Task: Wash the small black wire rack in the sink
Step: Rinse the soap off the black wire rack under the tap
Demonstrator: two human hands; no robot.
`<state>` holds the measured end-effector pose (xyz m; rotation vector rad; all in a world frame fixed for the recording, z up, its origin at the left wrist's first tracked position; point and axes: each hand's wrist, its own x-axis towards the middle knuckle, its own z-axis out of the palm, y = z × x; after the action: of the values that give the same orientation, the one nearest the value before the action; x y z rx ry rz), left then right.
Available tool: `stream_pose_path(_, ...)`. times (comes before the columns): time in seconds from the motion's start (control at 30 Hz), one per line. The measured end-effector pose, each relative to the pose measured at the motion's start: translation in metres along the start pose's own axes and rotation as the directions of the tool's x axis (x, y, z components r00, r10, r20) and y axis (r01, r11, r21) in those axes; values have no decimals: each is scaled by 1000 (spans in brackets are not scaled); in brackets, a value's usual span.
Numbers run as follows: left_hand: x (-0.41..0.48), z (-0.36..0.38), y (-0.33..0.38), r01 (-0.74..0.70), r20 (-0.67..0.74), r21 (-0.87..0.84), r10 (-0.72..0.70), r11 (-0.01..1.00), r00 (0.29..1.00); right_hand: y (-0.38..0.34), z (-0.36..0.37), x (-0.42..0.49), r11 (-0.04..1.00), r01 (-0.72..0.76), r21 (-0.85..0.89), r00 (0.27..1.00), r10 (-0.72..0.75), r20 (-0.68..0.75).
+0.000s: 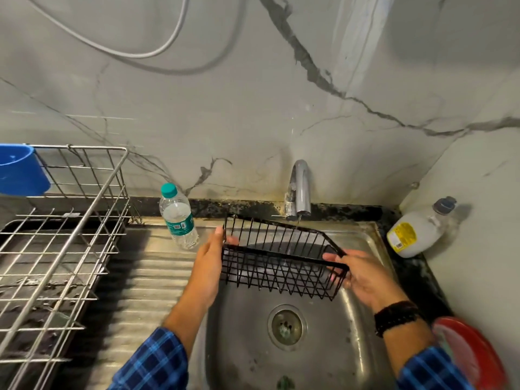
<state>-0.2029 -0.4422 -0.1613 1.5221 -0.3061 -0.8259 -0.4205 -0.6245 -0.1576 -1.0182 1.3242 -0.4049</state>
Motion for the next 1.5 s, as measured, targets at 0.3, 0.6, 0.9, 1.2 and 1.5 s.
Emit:
stream_pose_path(0.3,8,4,-37,234,-21,175,-233,956,972,0,7,-71,792,556,-251,767,-606,-213)
stream_pose_path(0.6,24,58,-61,-16,38,434,-1,901,999,-11,-18,-74,735,446,-511,757,-614,-223)
stream_pose_path(0.9,44,108,-47,-230,131,582,190,780,973,24,-39,-106,698,544,-466,693,-686,-219)
stream_pose_path(1.2,52,124,-26,-444,424,893,187,79,886,56,-46,-121,669,556,-493,600,-734,-318)
stream_pose_path(1.5,32,101,-22,-368,415,525,147,768,898,49,-41,-120,624,613,-484,593,-768,-240)
